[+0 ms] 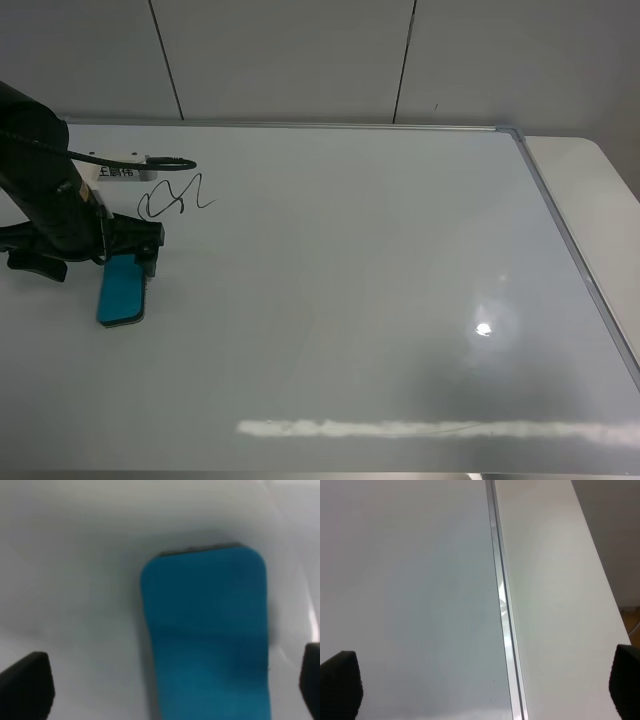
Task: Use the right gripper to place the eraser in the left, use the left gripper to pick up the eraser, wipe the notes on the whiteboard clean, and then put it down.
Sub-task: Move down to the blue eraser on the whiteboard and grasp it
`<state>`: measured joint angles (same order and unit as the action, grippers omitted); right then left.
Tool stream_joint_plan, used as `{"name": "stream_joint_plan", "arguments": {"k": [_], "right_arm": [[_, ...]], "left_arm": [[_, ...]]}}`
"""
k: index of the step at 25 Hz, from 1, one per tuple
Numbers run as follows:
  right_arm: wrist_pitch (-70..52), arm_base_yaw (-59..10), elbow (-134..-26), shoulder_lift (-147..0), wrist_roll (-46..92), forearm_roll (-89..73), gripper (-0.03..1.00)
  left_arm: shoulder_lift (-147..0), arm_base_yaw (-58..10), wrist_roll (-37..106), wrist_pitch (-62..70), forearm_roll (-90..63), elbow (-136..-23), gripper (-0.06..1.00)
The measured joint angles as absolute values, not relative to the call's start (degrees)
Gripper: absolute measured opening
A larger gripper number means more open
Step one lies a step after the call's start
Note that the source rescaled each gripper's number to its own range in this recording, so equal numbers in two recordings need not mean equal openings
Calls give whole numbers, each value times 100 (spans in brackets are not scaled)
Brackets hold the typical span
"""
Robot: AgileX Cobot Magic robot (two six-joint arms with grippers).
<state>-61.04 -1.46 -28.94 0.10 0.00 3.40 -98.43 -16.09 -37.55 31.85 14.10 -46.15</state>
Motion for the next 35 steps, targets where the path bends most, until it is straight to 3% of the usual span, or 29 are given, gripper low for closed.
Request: {"name": "stream_joint_plan", "arguments": {"k": [28, 30, 31, 32, 34, 35], "right_arm": [[-6104, -146, -2894, 10, 0, 340, 99], [-6104, -146, -2894, 10, 0, 340, 99], [-6104, -146, -2894, 10, 0, 340, 99], [-6104, -146, -2894, 10, 0, 340, 99], [-6104, -146, -2894, 10, 0, 340, 99], [-6104, -146, -2894, 10, 0, 340, 99]], "left_arm": [[-10124, -1609, -3757, 3039, 1405, -4620, 100], [-10124, -1609, -3759, 3039, 1405, -4620, 89], [-10124, -1609, -3759, 3050, 1399, -4620, 74], [-10124, -1609, -3759, 3071, 1395, -4620, 53], [-10124, -1609, -3743, 3103, 1388, -4620, 3], [-10124, -1609, -3719, 3125, 1388, -4620, 0]]}}
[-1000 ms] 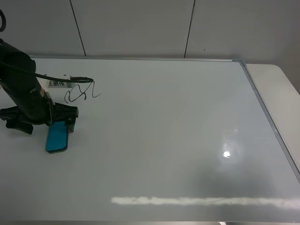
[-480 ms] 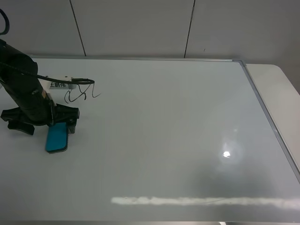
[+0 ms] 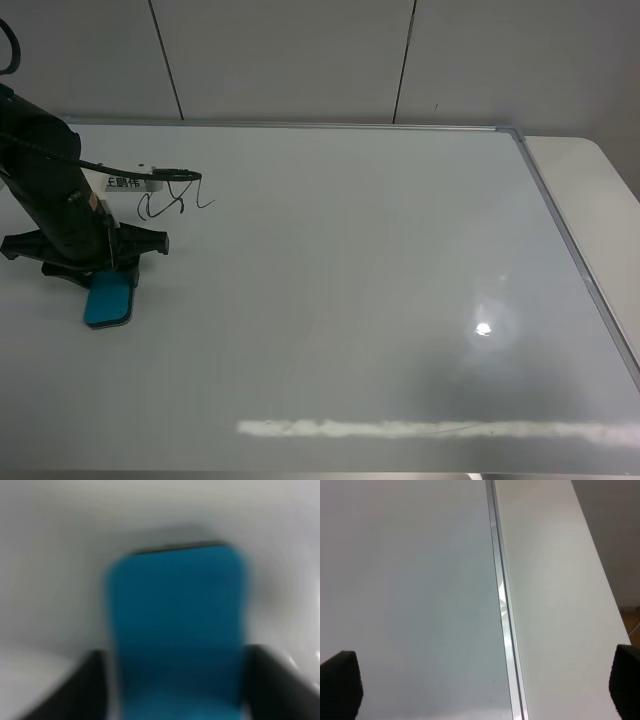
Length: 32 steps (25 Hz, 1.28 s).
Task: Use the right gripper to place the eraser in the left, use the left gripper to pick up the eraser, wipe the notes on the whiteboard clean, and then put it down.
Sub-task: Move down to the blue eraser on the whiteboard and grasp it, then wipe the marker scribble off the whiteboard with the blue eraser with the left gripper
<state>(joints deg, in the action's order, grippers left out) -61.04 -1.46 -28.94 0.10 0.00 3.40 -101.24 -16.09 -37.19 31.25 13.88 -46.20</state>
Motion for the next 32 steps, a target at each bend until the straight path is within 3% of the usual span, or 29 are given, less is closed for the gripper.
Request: {"name": "stream_joint_plan", "arguments": {"k": [13, 25, 32], "right_arm": [[-6104, -146, -2894, 10, 0, 340, 99], [-6104, -146, -2894, 10, 0, 340, 99], [-6104, -146, -2894, 10, 0, 340, 99]], "left_arm": [[-9988, -1609, -3114, 3473, 1259, -4794, 3], [-10858, -1624, -1239, 3847, 990, -6627, 3], [-11645, -2040, -266, 3860, 315, -7432, 3]]}}
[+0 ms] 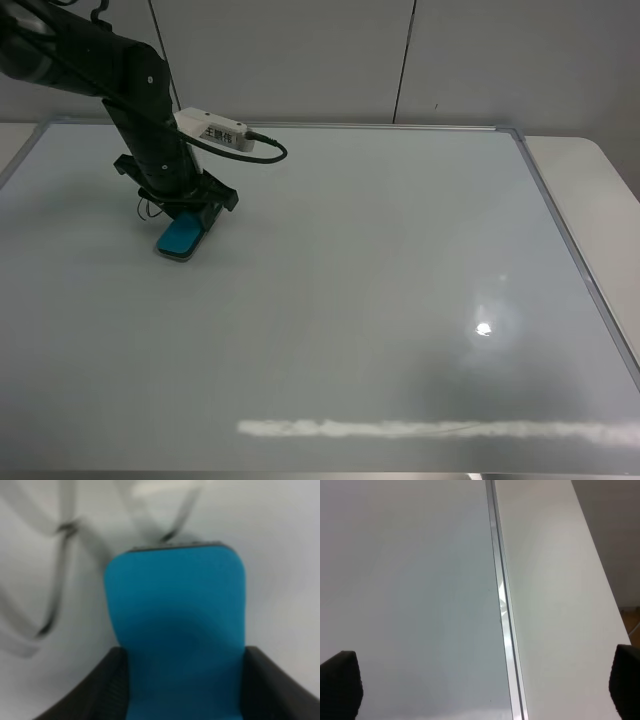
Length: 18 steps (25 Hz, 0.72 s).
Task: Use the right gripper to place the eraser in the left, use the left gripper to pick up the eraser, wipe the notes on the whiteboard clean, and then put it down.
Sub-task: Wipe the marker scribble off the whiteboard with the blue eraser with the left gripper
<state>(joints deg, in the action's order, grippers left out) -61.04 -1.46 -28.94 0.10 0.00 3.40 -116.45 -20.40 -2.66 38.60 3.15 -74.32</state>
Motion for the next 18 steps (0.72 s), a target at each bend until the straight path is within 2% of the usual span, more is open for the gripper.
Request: {"name": "stream_joint_plan", "arguments": {"k": [9, 18], "right_arm": [[-6104, -146, -2894, 10, 0, 340, 99], [-6104, -146, -2894, 10, 0, 340, 99]], "left_arm": [[-11846, -1874, 196, 3834, 298, -7539, 3], [-11846, -849, 875, 3600, 397, -7539, 3]]}}
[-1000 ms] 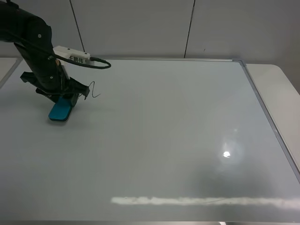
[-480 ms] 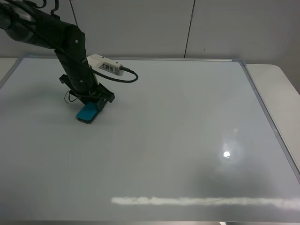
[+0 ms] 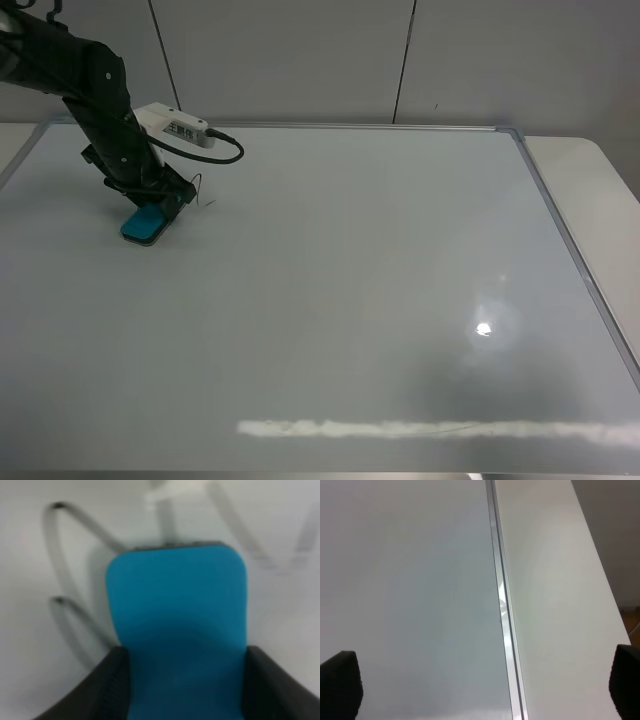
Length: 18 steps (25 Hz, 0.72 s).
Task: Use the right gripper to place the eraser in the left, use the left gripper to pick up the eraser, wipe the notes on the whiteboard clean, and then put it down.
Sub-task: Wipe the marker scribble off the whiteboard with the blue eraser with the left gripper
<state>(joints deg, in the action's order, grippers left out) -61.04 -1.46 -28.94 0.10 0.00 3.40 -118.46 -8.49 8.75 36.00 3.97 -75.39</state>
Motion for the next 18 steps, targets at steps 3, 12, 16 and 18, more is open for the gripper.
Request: {"name": "stream_joint_plan", "arguments": {"k": [3, 12, 16, 18], "right_arm": [[-6104, -146, -2894, 10, 0, 340, 99], [-6104, -146, -2894, 10, 0, 340, 99], [-6104, -146, -2894, 10, 0, 340, 99], [-6104, -146, -2894, 10, 0, 340, 99]], "left_arm": [[-11846, -383, 1138, 3487, 401, -7539, 3], [-11846, -10, 1360, 3386, 456, -7539, 3], [-11858, -482, 1377, 3261, 326, -7539, 3], [-11863, -829, 1382, 3133, 217, -7539, 3]]}}
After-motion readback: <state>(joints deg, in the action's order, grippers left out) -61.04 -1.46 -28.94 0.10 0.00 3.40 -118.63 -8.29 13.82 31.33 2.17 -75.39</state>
